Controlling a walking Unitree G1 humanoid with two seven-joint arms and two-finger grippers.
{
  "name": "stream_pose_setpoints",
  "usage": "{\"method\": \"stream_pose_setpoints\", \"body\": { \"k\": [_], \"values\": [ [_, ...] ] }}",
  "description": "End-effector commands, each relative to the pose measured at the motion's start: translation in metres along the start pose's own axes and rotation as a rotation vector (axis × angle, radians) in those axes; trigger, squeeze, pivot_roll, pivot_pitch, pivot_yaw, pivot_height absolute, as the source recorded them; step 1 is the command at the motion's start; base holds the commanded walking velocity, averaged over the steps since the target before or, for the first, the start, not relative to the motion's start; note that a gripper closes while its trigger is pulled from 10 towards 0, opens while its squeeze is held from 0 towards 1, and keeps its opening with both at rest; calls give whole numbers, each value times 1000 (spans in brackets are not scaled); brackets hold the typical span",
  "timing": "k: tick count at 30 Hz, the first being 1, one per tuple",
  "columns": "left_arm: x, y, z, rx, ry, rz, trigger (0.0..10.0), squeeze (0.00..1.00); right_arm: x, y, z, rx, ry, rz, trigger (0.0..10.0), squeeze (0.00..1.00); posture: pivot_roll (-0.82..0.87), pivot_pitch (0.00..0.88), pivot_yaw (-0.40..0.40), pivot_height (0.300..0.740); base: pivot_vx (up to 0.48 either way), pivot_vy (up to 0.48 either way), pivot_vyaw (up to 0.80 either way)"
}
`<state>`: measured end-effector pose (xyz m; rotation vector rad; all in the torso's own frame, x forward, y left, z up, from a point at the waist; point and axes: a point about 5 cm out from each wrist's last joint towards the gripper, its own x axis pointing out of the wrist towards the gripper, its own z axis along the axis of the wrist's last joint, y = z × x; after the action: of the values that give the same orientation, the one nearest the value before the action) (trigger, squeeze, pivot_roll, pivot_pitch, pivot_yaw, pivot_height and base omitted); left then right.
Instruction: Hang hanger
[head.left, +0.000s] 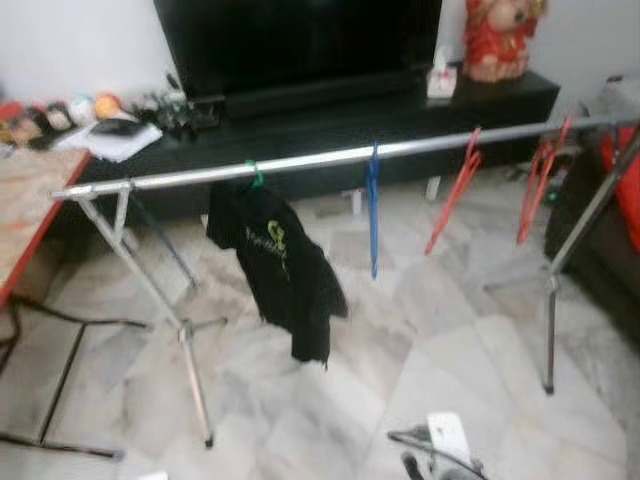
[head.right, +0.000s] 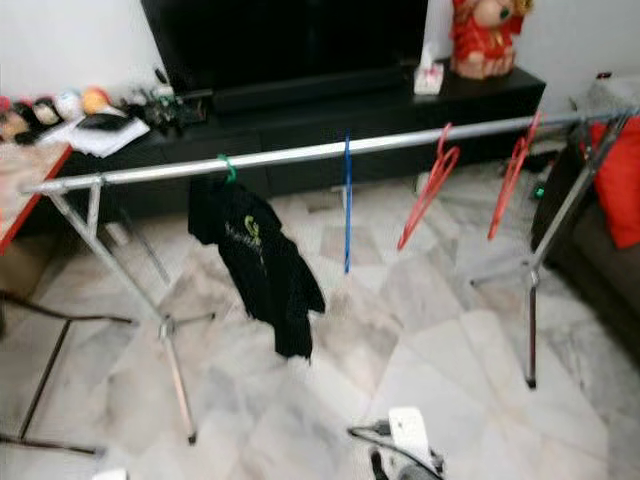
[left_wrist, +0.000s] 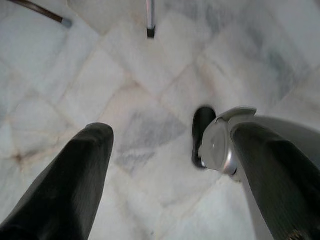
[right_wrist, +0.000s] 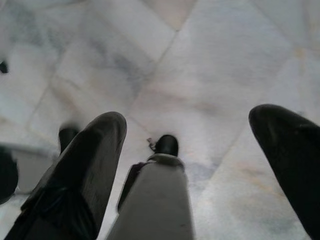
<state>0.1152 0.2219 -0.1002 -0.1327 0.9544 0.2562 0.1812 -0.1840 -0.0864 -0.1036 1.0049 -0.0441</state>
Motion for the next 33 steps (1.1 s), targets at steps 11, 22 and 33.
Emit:
{"method": "stream_pose_setpoints", "body": {
  "k": [11, 22, 33],
  "values": [
    [1, 3, 5, 6, -10, 9, 10000, 0, 1, 7, 8, -1, -20, 18, 10000, 0, -72, 0, 70, 740, -255, 0, 0],
    [1, 3, 6, -3, -12, 11, 10000, 0, 1, 6, 10, -10, -23, 21, 10000, 0, -71, 0, 68, 740, -255, 0, 0],
    [1, 3, 6, -1, -13, 17, 10000, 0, 1, 6, 9, -14, -21, 24, 10000, 0, -69, 0, 68, 740, -211, 0, 0]
  ]
}}
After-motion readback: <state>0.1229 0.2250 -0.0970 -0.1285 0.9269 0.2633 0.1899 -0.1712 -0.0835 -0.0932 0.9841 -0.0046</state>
